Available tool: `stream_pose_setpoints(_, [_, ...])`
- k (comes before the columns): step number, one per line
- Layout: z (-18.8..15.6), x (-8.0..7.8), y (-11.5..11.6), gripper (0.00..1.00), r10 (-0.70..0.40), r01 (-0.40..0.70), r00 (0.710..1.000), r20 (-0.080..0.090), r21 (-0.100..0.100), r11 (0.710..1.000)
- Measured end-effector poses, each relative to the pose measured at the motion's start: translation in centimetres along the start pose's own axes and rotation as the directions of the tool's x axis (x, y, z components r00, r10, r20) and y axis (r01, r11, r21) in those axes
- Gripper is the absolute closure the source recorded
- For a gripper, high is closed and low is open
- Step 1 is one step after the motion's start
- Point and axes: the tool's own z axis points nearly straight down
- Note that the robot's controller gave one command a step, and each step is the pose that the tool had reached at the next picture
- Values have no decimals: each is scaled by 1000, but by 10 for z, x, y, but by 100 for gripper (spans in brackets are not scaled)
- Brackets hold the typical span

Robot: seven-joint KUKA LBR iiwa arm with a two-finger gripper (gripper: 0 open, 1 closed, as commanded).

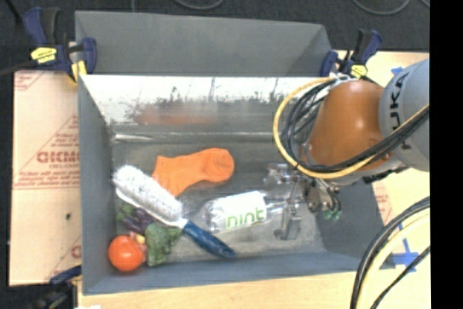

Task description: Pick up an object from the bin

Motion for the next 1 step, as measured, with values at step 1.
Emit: stream_pose_setpoints(1, [-4, -1, 0, 0, -1, 1, 1000, 7, 1, 1000])
